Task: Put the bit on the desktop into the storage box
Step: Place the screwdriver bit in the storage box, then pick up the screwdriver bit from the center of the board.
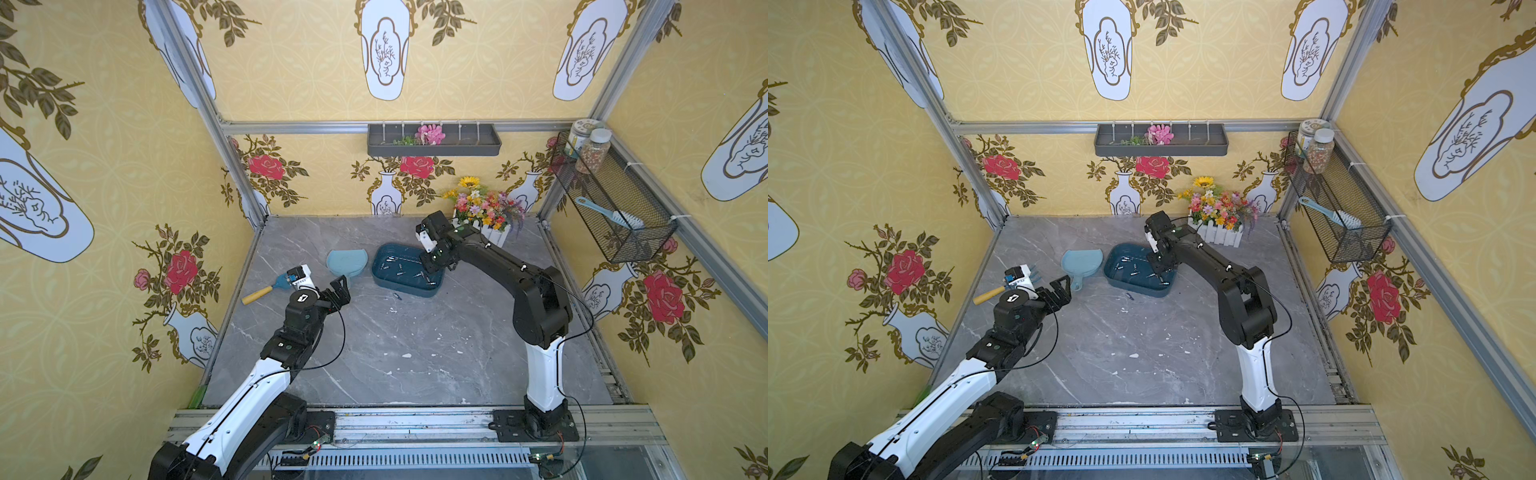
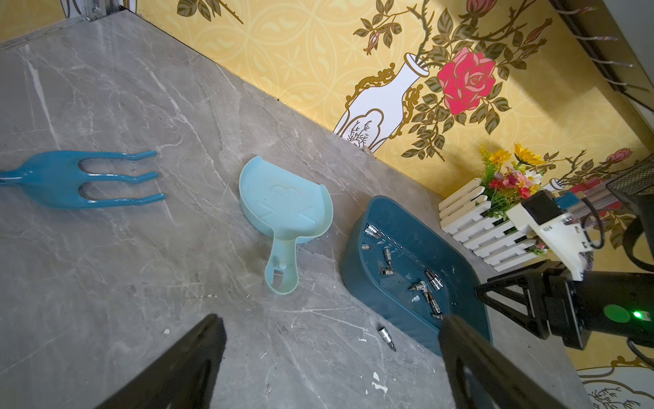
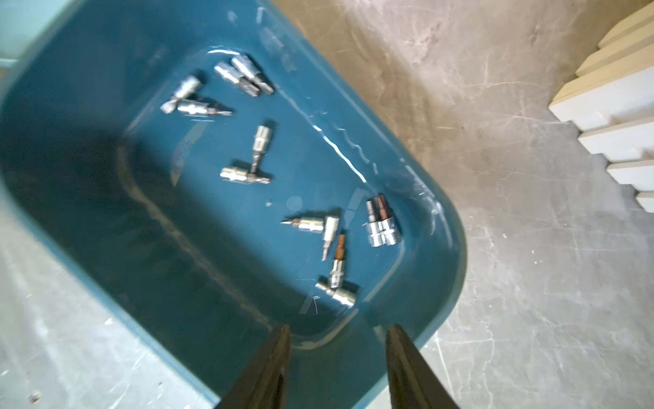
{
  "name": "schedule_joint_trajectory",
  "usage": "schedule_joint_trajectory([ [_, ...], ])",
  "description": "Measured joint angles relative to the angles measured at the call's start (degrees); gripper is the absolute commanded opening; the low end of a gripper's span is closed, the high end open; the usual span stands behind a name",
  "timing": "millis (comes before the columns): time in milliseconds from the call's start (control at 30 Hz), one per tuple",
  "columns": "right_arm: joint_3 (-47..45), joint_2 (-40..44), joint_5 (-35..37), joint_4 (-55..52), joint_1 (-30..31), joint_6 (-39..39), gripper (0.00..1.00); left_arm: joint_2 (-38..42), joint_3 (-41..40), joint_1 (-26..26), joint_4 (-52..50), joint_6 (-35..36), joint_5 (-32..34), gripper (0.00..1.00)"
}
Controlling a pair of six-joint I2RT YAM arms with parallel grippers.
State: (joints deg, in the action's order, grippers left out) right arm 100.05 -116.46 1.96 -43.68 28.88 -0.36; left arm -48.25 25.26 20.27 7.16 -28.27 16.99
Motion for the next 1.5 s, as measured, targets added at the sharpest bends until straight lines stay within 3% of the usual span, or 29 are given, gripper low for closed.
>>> schedule_joint_trajectory([
  [300, -4.94, 5.14, 0.9, 0.26, 8.15, 1.84, 0.6, 2.01, -0.76, -0.02, -0.46, -0.07, 1.22, 1.0],
  [500, -5.7, 5.2, 0.72, 0.35, 14.69, 3.56, 0.78, 2.84, -0.96, -0.13, -1.46, -0.07, 1.77, 1.0],
  [600, -6.01, 4.07, -0.22, 0.94, 16.98, 4.57, 0.82, 2.91, -0.96, -0.15, -1.77, -0.07, 2.25, 1.0],
  [1200, -9.33, -2.91, -2.25, 5.07, 17.38, 6.75, 0.86, 2.4, -0.96, -0.33, -2.54, -0.24, 2.73, 1.0],
  [1500, -8.83, -6.23, -2.56, 6.08, 14.43, 7.17, 0.75, 1.92, -0.96, -0.35, -2.54, -0.24, 2.75, 1.0],
])
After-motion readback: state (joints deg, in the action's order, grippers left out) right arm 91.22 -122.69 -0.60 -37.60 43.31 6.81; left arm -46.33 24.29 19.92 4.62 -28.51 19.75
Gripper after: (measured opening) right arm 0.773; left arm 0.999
